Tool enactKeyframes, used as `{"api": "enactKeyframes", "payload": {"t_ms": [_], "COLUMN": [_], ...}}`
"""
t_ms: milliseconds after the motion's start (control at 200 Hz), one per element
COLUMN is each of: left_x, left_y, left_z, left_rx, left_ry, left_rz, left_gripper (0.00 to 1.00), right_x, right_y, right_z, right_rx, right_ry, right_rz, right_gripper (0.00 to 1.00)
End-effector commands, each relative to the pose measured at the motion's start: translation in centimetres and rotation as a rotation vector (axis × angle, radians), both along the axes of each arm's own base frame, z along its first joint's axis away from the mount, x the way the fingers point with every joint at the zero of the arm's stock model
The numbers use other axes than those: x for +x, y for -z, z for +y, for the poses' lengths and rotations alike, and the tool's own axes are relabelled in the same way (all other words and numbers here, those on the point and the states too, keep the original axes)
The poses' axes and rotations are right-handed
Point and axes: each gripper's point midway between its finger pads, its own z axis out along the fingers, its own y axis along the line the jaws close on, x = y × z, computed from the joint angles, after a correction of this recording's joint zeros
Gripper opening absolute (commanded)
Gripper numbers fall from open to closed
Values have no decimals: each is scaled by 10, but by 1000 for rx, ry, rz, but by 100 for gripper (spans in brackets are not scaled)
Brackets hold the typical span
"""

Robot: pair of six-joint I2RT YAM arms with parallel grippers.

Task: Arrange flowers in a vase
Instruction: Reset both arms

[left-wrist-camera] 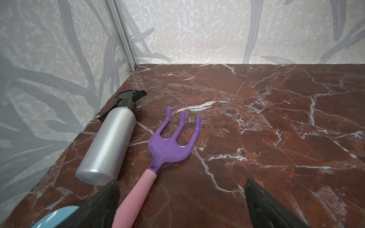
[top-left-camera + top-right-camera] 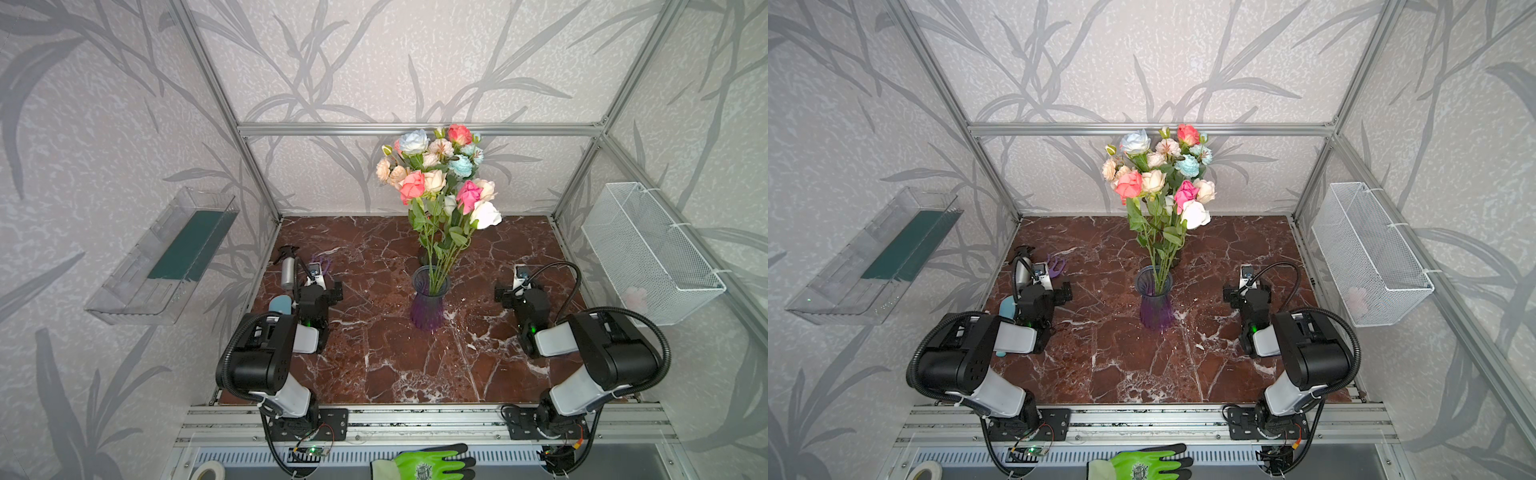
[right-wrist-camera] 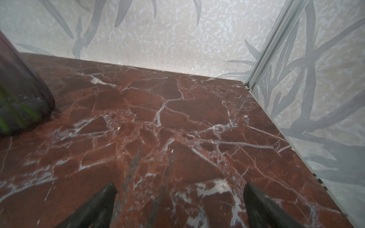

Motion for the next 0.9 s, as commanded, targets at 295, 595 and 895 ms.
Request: {"api": "enactKeyframes", "payload": {"t_ms": [295, 595, 895], "left_x": [3, 6, 9], "left_y": [-7, -5, -2], "left_z": [0, 0, 4], "left_rx": [-2, -17, -77], "left_ry": [6, 18, 46], "left_rz": [-17, -4, 16], "left_gripper": [99, 99, 99], "right_x": [3, 7, 8], "right_y": [4, 6, 7], "right_z": [5, 23, 23], "right_rx": [47, 3, 15], "right_ry": [-29, -107, -119], "right_rz": [42, 73, 78], "right_gripper": [99, 99, 99]}}
